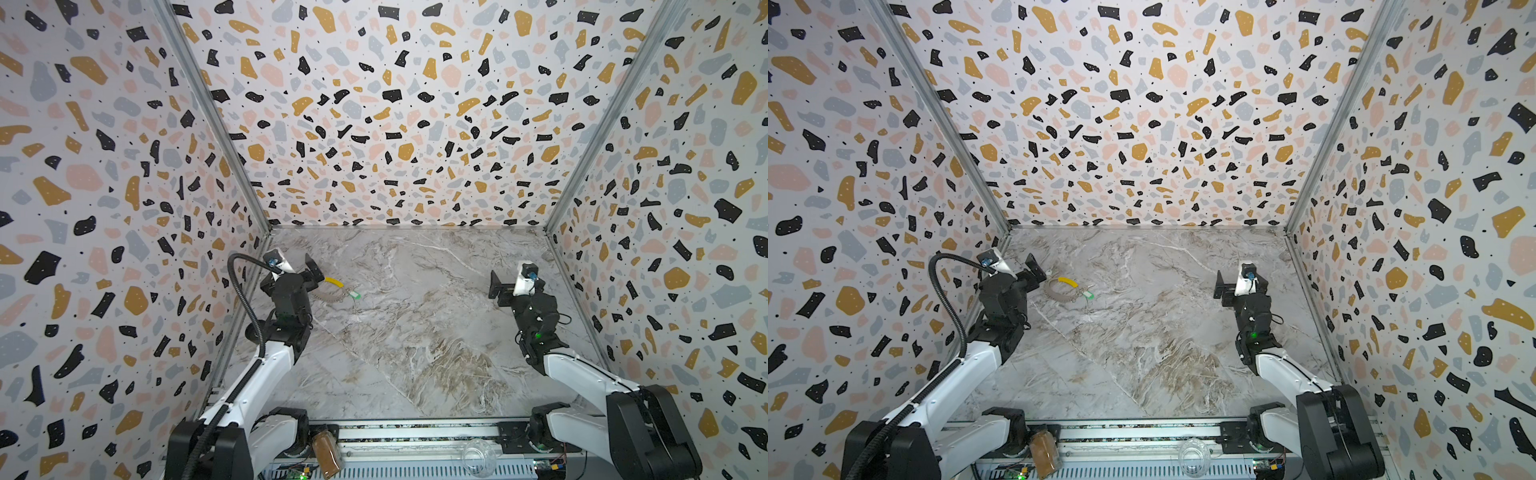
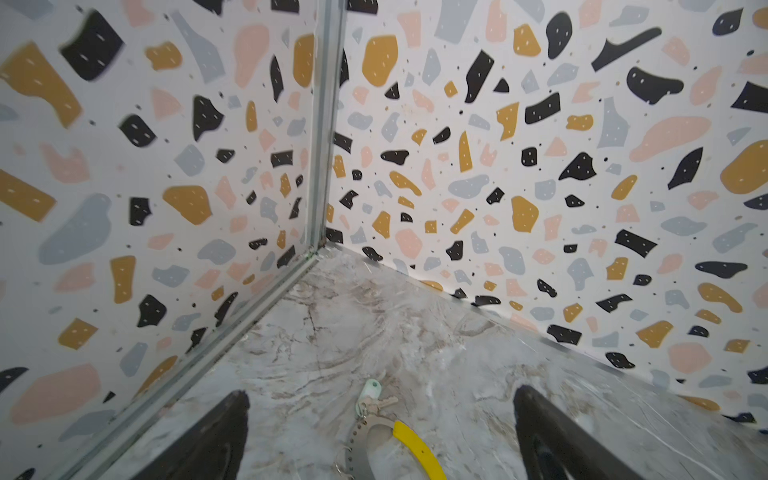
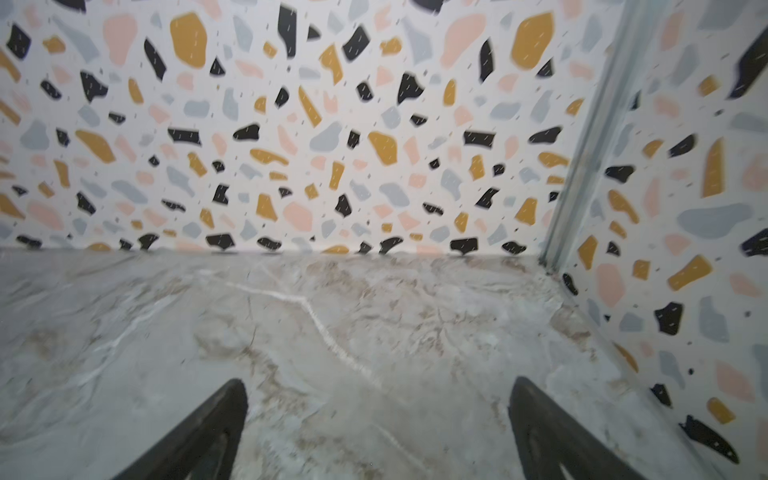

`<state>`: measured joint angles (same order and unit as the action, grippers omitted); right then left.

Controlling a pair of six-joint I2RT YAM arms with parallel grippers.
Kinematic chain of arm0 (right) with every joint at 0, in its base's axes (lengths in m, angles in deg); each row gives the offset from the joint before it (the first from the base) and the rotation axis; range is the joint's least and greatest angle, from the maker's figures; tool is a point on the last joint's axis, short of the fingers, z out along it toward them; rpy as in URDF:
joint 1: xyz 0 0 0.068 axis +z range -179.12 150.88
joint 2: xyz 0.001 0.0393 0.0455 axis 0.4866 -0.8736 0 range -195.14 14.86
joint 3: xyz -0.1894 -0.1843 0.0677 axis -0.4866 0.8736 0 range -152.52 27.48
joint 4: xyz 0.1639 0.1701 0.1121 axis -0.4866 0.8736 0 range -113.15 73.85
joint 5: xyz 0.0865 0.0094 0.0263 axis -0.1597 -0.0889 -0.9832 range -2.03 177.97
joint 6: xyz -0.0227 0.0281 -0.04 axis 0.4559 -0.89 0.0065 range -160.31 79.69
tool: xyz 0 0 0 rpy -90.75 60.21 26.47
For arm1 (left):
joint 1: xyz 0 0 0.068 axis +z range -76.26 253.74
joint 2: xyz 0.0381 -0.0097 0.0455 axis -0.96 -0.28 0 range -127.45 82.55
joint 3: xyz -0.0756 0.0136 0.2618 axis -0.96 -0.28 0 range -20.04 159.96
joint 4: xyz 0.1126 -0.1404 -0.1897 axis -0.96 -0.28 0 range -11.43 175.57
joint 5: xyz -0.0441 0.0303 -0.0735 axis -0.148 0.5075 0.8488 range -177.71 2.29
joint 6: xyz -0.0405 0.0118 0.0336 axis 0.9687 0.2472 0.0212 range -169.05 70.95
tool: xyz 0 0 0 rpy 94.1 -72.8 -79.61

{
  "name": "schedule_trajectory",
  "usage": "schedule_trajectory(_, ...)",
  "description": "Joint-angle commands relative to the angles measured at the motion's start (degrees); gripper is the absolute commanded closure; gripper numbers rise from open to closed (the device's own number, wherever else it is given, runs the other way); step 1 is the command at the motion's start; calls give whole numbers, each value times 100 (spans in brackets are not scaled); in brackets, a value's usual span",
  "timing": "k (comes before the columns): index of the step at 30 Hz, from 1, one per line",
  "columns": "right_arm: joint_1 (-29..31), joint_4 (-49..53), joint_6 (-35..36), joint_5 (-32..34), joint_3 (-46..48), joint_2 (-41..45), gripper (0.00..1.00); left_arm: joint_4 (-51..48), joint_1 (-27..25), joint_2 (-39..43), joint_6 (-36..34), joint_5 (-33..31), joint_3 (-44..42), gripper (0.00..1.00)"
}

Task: Remove the keys from the keyring
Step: 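Move both grippers forward toward the steel keyring on the table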

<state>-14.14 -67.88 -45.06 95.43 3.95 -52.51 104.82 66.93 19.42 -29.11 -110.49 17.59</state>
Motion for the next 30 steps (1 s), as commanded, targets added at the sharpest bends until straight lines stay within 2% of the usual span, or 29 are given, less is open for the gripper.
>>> schedule_trajectory(1, 583, 1088, -188, -281, -458, -303, 0, -1517, 13, -519, 769, 851, 563, 1)
schedule_trajectory(4, 1181, 1383, -22, -352, -879, -721, 0, -1669, -47, -1004, 1116, 1362, 920, 6)
schedule_trajectory(10, 1862, 1750, 115, -475, -1534, -1603, 0, -1608, -511, -2007, 1348, 1196, 1475, 7)
schedule_trajectory(19, 1951, 1978, 86, -727, -1949, -2126, 0, -1807, -708, -3582, 865, 1312, 2323, 5)
schedule_trajectory(25, 1947, 2161, 129, -823, -2125, -2314, 0, -1714, -708, -4104, 604, 1644, 2558, 4)
schedule_trajectory(30, 1954, 2459, 219, -885, -2412, -2533, 0, -1979, -708, -4419, 424, 1587, 2804, 3)
